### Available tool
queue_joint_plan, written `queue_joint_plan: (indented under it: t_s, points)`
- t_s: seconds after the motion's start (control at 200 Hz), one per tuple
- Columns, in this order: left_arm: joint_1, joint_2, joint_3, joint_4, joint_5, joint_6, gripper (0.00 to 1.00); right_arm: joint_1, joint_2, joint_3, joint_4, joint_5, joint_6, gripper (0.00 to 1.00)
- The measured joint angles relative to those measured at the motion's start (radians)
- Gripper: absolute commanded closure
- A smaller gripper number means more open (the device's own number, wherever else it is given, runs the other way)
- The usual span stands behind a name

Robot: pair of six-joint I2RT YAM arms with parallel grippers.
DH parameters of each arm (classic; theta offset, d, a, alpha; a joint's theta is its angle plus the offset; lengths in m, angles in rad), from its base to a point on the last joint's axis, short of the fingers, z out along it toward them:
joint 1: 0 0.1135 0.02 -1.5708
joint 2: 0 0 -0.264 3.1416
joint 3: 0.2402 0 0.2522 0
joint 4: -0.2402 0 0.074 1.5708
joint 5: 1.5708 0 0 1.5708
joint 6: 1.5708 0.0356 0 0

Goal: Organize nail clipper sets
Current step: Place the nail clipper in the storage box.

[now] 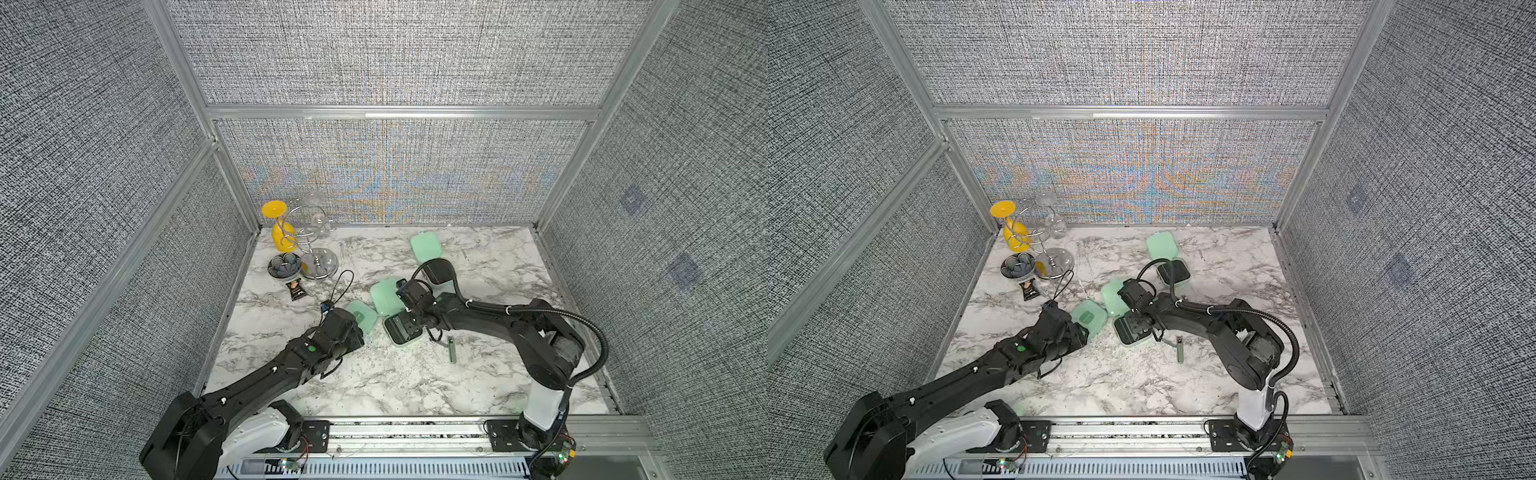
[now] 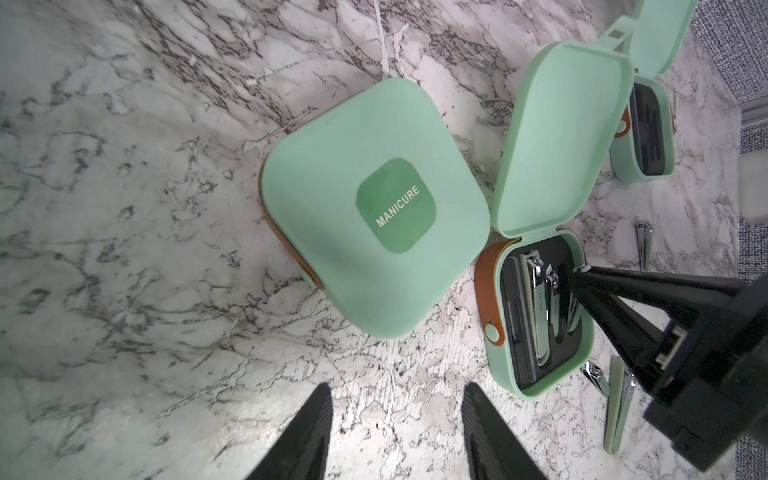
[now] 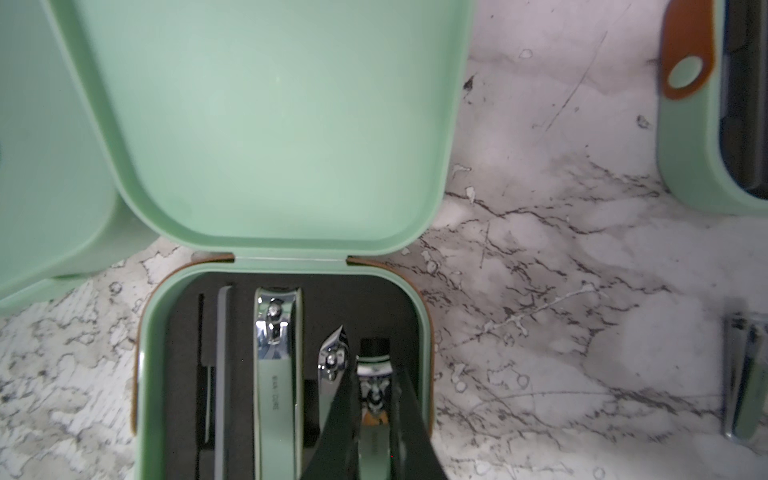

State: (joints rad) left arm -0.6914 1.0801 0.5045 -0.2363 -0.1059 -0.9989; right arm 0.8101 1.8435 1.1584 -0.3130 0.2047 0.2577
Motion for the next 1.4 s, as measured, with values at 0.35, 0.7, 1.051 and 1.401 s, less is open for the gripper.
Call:
queue_joint_plan:
  t_s: [0.35, 0.7, 1.051, 1.401]
  points:
    - [0.0, -0.002, 0.0, -0.002, 0.0, 0.0, 0.47, 0.0, 0.006, -0.001, 0.011, 0.007, -0.006, 0.91]
    - [0.0, -0.016, -0.003, -0.009, -0.007, 0.0, 0.47, 0.0, -0.002, -0.048, 0.066, 0.006, 0.011, 0.91]
    - [0.0, -0.016, -0.004, -0.008, -0.007, 0.0, 0.47, 0.001, 0.027, -0.02, 0.043, 0.007, 0.021, 0.82]
    - [0.0, -0.017, -0.009, -0.008, -0.007, -0.001, 0.47, 0.002, 0.03, 0.011, -0.006, 0.011, 0.024, 0.7]
